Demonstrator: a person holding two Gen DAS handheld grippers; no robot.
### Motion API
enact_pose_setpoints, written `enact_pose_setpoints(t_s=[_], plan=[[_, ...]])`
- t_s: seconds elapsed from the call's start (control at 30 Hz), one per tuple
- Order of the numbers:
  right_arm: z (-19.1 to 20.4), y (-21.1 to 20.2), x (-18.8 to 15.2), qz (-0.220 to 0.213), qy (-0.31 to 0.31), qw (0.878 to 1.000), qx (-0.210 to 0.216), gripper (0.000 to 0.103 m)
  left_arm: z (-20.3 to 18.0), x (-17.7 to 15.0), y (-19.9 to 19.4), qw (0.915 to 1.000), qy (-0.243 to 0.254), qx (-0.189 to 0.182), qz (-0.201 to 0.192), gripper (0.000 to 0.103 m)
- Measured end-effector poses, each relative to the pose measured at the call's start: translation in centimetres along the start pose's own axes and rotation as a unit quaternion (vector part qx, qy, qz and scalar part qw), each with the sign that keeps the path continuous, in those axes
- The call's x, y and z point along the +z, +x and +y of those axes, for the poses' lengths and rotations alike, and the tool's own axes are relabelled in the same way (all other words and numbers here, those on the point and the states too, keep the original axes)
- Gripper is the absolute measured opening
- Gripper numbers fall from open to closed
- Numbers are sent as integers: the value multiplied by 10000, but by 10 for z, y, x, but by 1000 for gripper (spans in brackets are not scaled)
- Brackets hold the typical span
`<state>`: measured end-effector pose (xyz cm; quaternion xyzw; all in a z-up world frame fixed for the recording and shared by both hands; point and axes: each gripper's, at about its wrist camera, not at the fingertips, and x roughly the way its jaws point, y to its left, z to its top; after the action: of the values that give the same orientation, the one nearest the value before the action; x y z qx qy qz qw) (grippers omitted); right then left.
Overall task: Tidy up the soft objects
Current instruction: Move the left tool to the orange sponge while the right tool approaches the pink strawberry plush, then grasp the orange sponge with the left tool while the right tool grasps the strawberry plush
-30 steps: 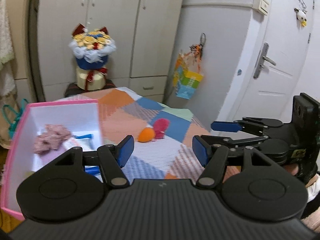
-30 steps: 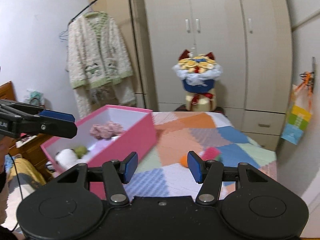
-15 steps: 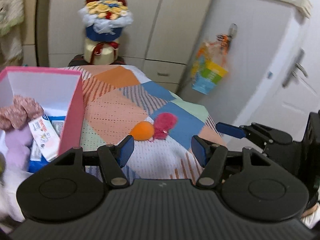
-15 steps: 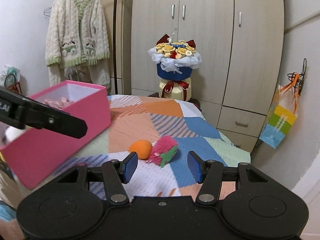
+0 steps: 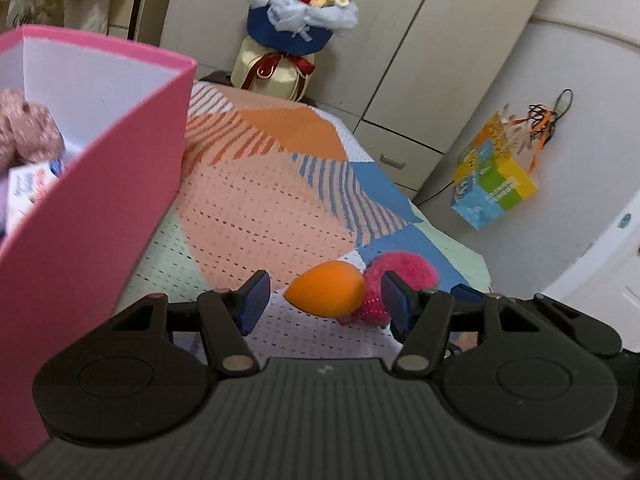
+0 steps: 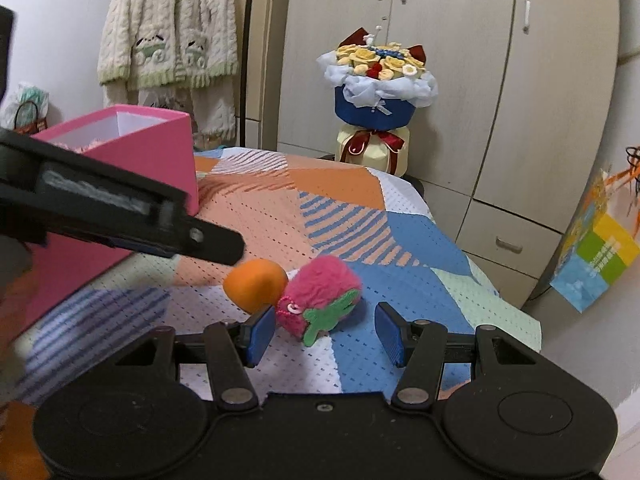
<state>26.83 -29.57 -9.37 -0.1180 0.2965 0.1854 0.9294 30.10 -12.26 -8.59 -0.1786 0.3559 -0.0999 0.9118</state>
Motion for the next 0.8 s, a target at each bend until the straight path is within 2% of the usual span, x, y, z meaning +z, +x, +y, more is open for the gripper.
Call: enact_pose_setpoints(t_s=[0.17,0.4,0.63,0.73,0.8], plan=[[-1,14,2,72,-203,9997,80,60,0,0,22,9995,-231,-30,192,59],[4,28,1,151,-480,9987,50,63,8,-3,34,9991,-379,13,169,59],[13,31,-4,15,-804,9967,-121,64,4,-7,38,9996,-204,-125,152,49],[13,28,-6,-41,-797,9967,-147,62,3,-7,39,9997,-152,-144,123,47],[13,28,-7,-19,-797,9967,-115,53,2,-8,38,9998,-92,-144,92,46]])
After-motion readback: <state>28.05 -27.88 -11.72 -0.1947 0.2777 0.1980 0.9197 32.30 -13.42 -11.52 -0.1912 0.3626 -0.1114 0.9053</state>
